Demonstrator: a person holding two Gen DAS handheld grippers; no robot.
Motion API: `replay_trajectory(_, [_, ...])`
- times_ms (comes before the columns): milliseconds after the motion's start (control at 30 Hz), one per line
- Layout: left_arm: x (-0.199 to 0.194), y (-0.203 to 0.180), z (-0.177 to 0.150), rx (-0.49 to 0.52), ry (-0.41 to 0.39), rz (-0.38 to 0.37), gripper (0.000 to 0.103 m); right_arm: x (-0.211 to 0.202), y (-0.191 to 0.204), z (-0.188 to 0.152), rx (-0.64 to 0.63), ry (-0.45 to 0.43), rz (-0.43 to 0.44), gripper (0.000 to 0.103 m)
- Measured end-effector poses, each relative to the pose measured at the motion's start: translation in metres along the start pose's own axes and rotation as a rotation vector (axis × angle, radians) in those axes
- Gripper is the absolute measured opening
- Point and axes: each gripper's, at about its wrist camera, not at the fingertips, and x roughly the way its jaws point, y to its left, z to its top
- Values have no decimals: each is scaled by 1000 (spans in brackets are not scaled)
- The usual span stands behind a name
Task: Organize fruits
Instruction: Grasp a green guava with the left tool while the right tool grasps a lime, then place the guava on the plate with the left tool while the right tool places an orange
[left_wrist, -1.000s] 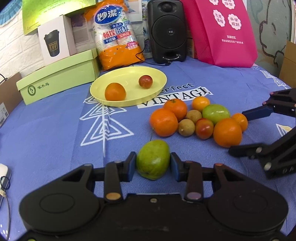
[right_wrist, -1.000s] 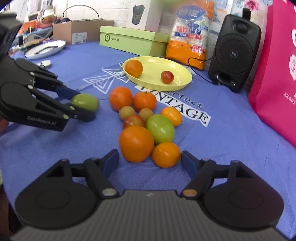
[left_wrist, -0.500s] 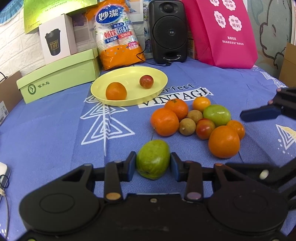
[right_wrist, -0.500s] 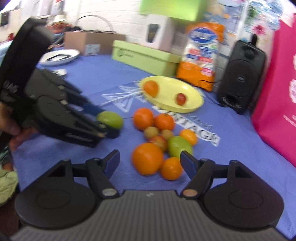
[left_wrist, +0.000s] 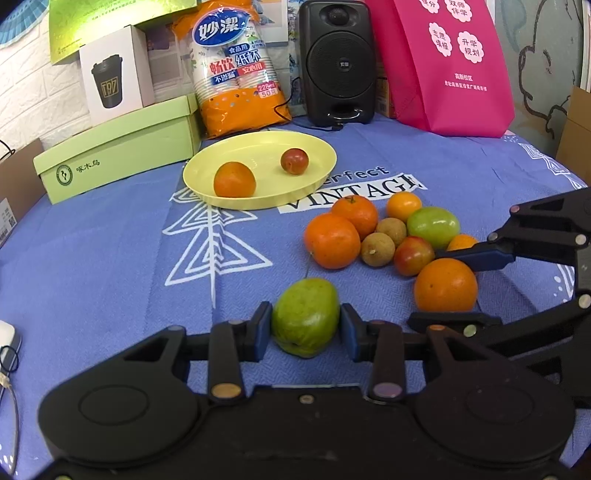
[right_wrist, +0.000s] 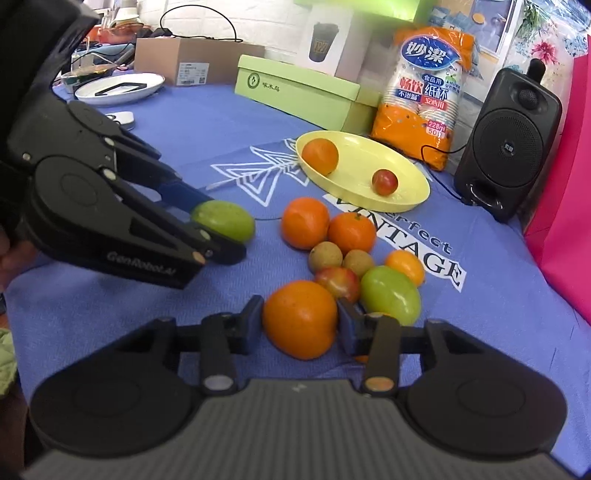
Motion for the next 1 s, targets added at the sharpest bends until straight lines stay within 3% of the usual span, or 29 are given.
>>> replay_trajectory(333, [-5,1,6,-11,-5,9,38,-22,-23,-1,126,-38,67,41])
replay_trajectory(533, [-11,10,42,28,-56,46,38,-32,-52,35,165,-112,35,41])
replay_trajectory(800, [41,46,119,27,-66,106,38,29,-111,116,277,-107,55,41])
replay_trajectory(1000, [99,78,145,-17,-1,119,38,91,-118,135,263,-9,44,41])
